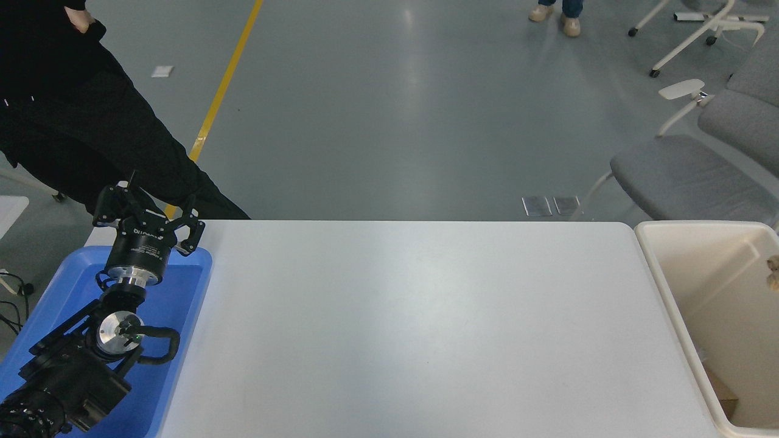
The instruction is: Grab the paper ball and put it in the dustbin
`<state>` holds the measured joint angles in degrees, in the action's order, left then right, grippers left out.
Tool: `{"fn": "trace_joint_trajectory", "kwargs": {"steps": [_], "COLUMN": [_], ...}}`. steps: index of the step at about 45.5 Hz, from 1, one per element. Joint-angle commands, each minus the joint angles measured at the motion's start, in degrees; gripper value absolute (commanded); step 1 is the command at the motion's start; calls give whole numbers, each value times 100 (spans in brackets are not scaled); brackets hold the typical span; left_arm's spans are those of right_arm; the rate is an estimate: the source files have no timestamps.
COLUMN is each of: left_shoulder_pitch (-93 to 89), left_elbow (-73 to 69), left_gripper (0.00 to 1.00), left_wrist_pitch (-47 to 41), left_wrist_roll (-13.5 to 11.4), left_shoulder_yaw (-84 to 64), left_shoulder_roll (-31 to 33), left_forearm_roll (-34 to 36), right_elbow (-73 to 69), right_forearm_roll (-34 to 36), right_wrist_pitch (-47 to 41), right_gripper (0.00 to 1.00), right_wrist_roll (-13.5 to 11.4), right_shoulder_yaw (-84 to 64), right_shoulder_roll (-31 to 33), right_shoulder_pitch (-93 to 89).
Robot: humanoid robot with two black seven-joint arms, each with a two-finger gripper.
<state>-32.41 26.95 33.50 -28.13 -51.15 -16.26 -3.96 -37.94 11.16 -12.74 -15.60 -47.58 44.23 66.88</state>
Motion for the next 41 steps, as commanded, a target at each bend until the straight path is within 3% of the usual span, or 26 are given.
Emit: {"fn": "trace_joint_trajectory", "kwargs": {"steps": [1, 13, 22, 24, 30, 32, 41], "left_shoulder_pitch": [-2, -2, -2, -2, -2, 7, -2], "left_elbow": [-5, -5, 3, 3, 3, 3, 3], "left_gripper": [99, 99, 99, 99, 99, 99, 99], "left_wrist_pitch": [-2, -2, -2, -2, -2, -2, -2], "left_wrist_roll": [0, 0, 0, 0, 0, 0, 0], "left_shoulder_yaw": [0, 0, 0, 0, 0, 0, 0], "left_shoulder_roll": [0, 0, 0, 0, 0, 0, 0], "left_forearm_roll": [0, 0, 0, 0, 0, 0, 0], "right_elbow": [900, 3072, 3222, 3222, 3284, 3319, 3301], "right_forearm_roll": [-18, -18, -27, -27, -18, -9, -9], "right_wrist_pitch": [1678, 1766, 1766, 1766, 1784, 1784, 1828], "right_gripper": [0, 0, 5, 15, 80, 96, 99], "right_wrist_roll": [4, 13, 13, 13, 13, 13, 13], "right_shoulder_yaw": [828, 1796, 1769, 1769, 1830, 1840, 1840], "right_shoulder_roll": [-774, -1891, -2006, -1997, -1962, -1953, -1988], "right_shoulder_pitch": [-1519, -2592, -2672, -2672, -2628, -2628, -2619]}}
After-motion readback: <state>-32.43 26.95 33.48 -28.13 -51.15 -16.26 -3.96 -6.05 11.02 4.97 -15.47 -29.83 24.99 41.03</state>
